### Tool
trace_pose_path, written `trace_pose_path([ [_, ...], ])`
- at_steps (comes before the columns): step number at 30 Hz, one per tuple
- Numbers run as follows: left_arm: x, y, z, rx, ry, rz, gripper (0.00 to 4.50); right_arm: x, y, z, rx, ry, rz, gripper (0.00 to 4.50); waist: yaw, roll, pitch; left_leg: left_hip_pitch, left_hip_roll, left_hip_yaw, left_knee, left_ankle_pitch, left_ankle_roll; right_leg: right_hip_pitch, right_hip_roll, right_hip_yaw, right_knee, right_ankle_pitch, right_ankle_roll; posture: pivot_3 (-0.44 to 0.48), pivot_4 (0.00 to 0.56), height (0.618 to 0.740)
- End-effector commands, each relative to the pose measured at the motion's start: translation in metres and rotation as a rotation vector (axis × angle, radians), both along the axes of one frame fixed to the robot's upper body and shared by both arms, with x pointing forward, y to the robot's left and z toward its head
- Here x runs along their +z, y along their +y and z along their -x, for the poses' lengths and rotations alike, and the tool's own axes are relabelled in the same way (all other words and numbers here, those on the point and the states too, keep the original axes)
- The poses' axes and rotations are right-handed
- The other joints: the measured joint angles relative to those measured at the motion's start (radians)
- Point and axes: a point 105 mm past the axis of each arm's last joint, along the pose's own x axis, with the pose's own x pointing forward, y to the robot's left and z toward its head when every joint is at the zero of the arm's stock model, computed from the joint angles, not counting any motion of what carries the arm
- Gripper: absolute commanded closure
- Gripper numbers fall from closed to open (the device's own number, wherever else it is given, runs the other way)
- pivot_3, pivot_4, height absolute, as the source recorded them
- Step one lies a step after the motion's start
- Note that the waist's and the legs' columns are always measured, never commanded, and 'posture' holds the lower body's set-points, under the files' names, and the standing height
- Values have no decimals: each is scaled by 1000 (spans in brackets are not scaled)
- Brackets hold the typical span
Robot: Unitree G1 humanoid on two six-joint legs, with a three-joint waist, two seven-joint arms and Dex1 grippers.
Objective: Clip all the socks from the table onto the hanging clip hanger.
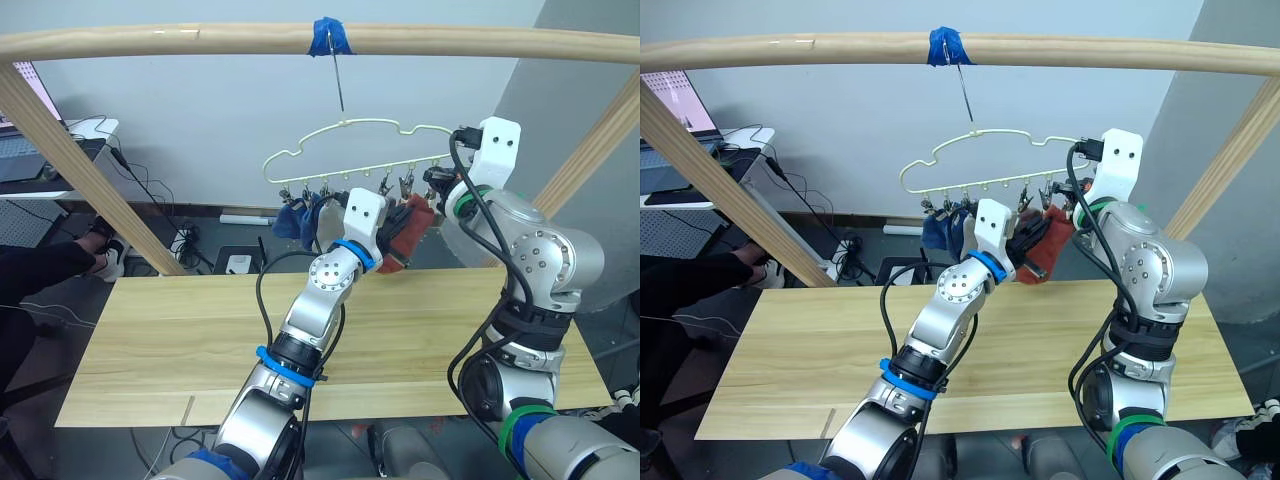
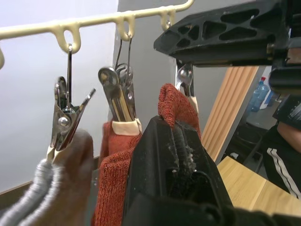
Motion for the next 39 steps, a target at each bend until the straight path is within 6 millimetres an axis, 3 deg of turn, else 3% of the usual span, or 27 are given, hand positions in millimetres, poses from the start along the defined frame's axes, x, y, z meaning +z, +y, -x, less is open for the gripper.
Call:
trace_pose_path([
  [1,31,-6,7,-24,-82,68,4482,11,-4,3,-44,-62,9,4359,2,0,0,0,0,0,0,0,0,0,0,0,0,0,0,-1,164,740],
  [13,40,-10,14,-74,-94,117,4482,10,-4,2,-69,-63,-8,4359,19,0,0,0,0,0,0,0,0,0,0,0,-1,0,0,2,164,740],
  [25,32,-8,12,-75,-75,93,4500,19,-9,8,-50,-90,-18,22,19,0,0,-1,0,0,-1,0,0,0,0,0,-3,0,0,-10,158,740],
  [28,23,-10,12,-98,-59,69,4500,35,-22,18,-67,-143,-42,22,18,0,0,-1,0,0,-1,0,0,0,0,-1,-4,0,0,-29,154,740],
  [31,16,-16,12,-132,-23,79,3848,40,-31,24,-71,-192,-59,0,17,0,0,-2,0,0,-1,0,0,0,0,-1,-4,0,0,-48,146,740],
  [39,5,-11,4,-158,25,93,1338,18,-63,33,-131,-232,-26,0,11,0,0,-2,0,1,-1,0,0,0,0,0,-5,0,0,-67,139,740],
])
